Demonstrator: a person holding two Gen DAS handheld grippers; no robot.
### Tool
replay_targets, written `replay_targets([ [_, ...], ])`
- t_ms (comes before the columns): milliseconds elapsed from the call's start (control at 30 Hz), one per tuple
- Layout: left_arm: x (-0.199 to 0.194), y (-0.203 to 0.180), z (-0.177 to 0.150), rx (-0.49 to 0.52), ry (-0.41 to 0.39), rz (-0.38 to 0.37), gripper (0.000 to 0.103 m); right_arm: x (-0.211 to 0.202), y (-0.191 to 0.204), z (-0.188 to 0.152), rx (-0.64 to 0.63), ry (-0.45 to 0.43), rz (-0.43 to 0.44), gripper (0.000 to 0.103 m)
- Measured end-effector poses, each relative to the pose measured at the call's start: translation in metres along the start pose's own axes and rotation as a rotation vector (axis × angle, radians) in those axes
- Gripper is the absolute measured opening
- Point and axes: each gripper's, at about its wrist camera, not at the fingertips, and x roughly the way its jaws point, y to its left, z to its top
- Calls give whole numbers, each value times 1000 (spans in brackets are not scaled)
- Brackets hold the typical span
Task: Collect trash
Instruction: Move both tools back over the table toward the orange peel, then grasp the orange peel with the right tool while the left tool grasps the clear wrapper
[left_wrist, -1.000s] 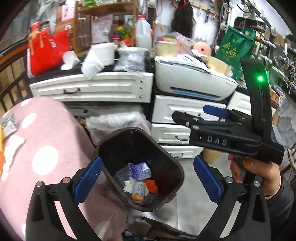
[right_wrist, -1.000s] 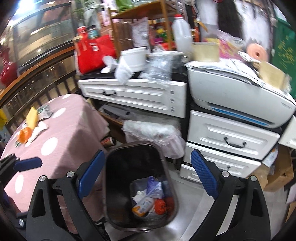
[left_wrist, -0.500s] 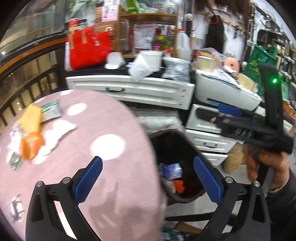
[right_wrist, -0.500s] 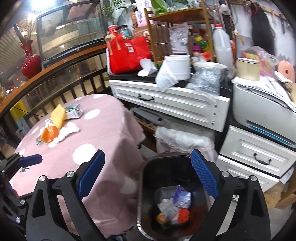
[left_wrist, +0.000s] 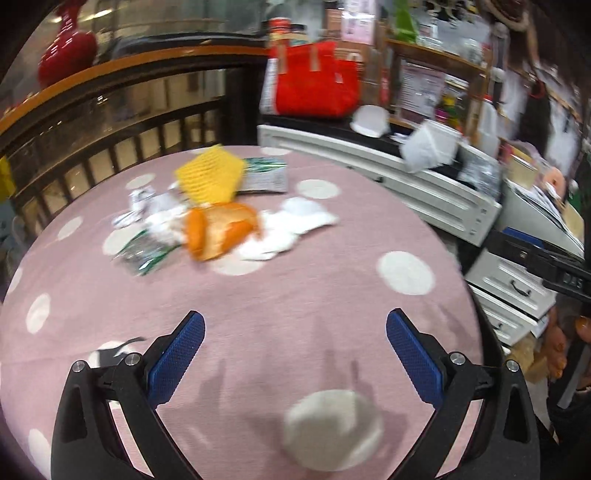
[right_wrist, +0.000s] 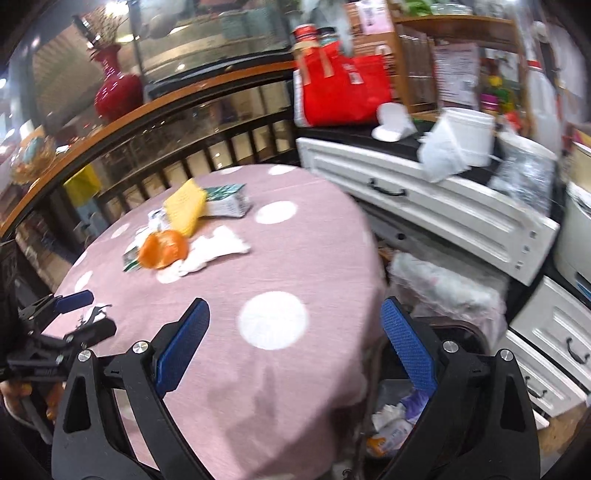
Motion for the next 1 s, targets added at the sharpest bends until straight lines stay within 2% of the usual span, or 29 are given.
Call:
replay_targets([
  [133,6,43,-4,-88,21,62,97,20,25,3,-50,43,43,93],
  [300,11,86,-1,-183,31,90,97,45,49,9,-106,87,88,93],
  [467,14,99,11,-197,4,101,97,67,73,20,-152,108,127,93],
  [667,33,107,28,-154,8,132,97,98,111,34,-232,127,170,93],
  [700,40,112,30,-150,27,122,97,104,118,37,-256,128,173,91],
  [767,50,120,32,-139,45,127,97,120,132,42,-305,141,181,77],
  [867,66,132,34,-70,75,143,97,146,146,50,-327,176,208,63],
  [933,73,138,35,-31,76,166,96,161,151,57,-320,189,218,58],
  [1000,79,143,39,-11,79,159,96,177,156,63,-310,207,230,55],
])
